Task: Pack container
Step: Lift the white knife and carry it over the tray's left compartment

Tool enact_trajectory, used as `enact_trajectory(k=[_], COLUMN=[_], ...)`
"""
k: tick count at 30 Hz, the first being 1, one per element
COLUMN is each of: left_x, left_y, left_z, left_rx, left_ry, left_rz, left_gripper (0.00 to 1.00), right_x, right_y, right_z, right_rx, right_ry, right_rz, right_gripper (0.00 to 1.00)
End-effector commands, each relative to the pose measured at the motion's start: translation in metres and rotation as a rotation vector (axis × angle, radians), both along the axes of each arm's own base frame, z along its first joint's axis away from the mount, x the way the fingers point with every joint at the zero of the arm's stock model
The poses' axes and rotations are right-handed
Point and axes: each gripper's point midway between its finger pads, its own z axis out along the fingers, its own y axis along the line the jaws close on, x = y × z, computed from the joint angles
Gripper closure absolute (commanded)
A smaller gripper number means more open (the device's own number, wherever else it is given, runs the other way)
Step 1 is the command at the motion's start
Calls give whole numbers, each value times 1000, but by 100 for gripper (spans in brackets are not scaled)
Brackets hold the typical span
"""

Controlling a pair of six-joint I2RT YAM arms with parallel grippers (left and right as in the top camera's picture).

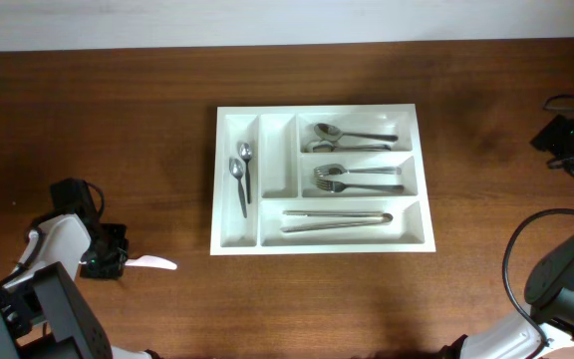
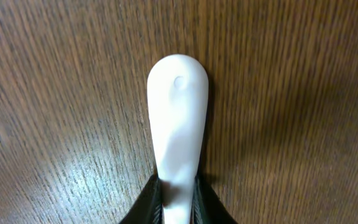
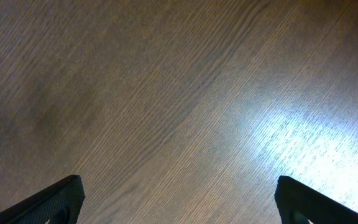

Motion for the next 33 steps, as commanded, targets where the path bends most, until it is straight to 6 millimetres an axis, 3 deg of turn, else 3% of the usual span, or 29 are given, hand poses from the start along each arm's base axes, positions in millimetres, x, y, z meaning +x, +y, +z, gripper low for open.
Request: enact_trajectory(k=[1,4,8,11,16,22,27,33], left_x=[-31,-31,-28,-15,30,101,164,215], left_y=[-24,-24,-23,-24,-17,-12,-42,-118], left_z=[-30,-30,-29,-25,-2,48,103,150], left_rx=[-105,-105,-106,-129,-132,-46,41,116], left_ry=[108,108,99,58,-67,-244,-403,-586], left_rz=[1,0,0,-5,-126,-386,-665,-925], left_gripper=[91,98,98,98,98,98,98,98], right_x=[3,3,3,3,3,3,3,3], right_y=[-2,-2,-2,-2,-2,-2,-2,-2], right_z=[5,5,5,5,5,5,5,5], right_rx=[-9,-9,-9,-9,-9,-9,-9,-9], right_ry=[-14,-14,-14,-15,-14,-14,-15,-15], right_rz=[-3,-3,-3,-3,-3,-3,-3,-3], right_gripper=[1,1,1,1,1,1,1,1])
